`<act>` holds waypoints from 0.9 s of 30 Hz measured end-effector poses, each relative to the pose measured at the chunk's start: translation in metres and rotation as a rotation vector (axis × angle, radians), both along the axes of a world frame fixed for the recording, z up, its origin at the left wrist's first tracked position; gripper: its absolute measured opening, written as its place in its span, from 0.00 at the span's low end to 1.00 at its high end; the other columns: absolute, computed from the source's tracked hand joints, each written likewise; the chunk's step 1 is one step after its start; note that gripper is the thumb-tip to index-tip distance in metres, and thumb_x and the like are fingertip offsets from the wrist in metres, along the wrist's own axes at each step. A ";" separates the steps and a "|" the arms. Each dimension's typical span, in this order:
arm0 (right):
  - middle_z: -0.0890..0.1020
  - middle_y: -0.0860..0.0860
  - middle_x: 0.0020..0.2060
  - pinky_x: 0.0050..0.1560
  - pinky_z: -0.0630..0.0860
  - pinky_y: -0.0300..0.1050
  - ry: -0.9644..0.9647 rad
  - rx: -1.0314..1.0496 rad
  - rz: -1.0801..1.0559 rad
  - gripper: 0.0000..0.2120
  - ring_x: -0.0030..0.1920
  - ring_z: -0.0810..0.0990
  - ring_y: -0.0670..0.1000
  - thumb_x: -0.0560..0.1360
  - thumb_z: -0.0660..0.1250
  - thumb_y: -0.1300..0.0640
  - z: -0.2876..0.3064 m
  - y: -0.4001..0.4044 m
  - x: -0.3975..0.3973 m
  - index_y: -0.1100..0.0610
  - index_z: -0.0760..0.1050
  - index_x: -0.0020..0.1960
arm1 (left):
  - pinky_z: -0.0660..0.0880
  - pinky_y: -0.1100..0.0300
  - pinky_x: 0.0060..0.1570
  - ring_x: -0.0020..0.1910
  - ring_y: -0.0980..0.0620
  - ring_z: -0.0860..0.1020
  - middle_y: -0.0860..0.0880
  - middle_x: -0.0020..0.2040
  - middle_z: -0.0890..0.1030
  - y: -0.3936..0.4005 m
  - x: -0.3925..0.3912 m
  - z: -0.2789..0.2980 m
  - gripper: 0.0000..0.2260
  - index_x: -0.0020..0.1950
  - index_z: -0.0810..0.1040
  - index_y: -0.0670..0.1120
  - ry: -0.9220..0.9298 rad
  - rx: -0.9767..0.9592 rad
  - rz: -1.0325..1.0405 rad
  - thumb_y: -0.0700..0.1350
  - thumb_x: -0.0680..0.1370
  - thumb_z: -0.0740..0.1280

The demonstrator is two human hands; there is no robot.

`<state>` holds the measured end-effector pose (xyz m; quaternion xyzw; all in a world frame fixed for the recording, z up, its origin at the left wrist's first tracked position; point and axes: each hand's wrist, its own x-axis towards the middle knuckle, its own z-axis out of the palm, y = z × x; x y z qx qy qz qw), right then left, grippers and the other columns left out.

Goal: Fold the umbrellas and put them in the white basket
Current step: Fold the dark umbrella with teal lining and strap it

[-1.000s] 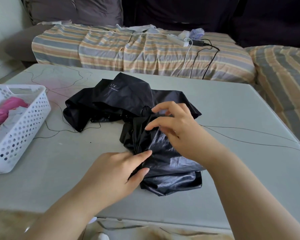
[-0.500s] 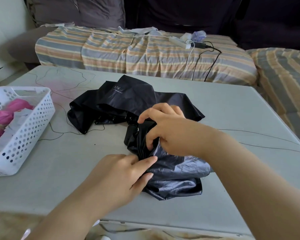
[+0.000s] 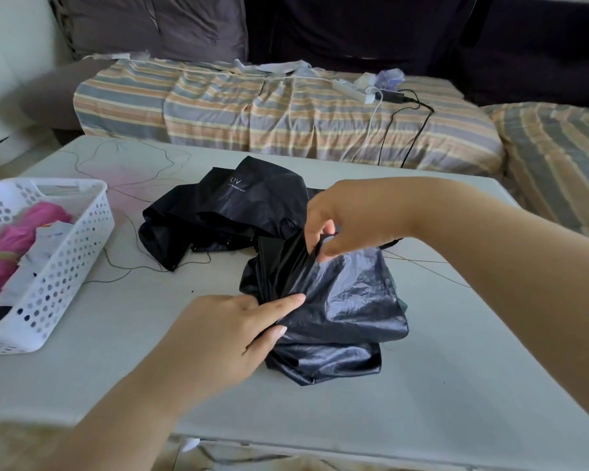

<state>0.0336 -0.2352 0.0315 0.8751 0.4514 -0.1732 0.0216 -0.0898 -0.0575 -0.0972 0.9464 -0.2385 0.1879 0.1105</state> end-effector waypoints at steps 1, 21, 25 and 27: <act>0.76 0.37 0.46 0.47 0.67 0.29 0.016 -0.002 -0.011 0.04 0.47 0.75 0.39 0.75 0.68 0.49 0.000 0.002 0.002 0.43 0.78 0.50 | 0.65 0.65 0.20 0.21 0.55 0.68 0.55 0.26 0.70 0.000 0.000 0.000 0.17 0.66 0.70 0.57 -0.001 -0.008 0.005 0.54 0.77 0.57; 0.77 0.41 0.28 0.36 0.68 0.28 0.391 0.493 -0.242 0.07 0.29 0.70 0.40 0.77 0.67 0.52 -0.029 -0.003 0.022 0.46 0.81 0.42 | 0.66 0.64 0.20 0.22 0.55 0.67 0.55 0.26 0.68 0.006 -0.002 0.004 0.18 0.68 0.68 0.59 0.033 -0.098 -0.013 0.53 0.78 0.58; 0.81 0.43 0.36 0.41 0.70 0.31 0.133 0.450 -0.139 0.08 0.37 0.77 0.41 0.76 0.67 0.49 -0.032 0.004 0.024 0.50 0.80 0.42 | 0.68 0.61 0.20 0.23 0.54 0.68 0.54 0.27 0.69 -0.001 -0.002 0.004 0.17 0.67 0.68 0.58 0.028 -0.132 -0.070 0.53 0.78 0.58; 0.75 0.45 0.28 0.37 0.68 0.39 -0.084 0.356 -0.041 0.14 0.33 0.73 0.45 0.76 0.66 0.45 -0.037 0.007 0.028 0.56 0.77 0.41 | 0.68 0.62 0.21 0.23 0.55 0.68 0.53 0.28 0.70 -0.006 -0.003 0.004 0.15 0.66 0.71 0.56 0.022 -0.173 -0.107 0.53 0.79 0.58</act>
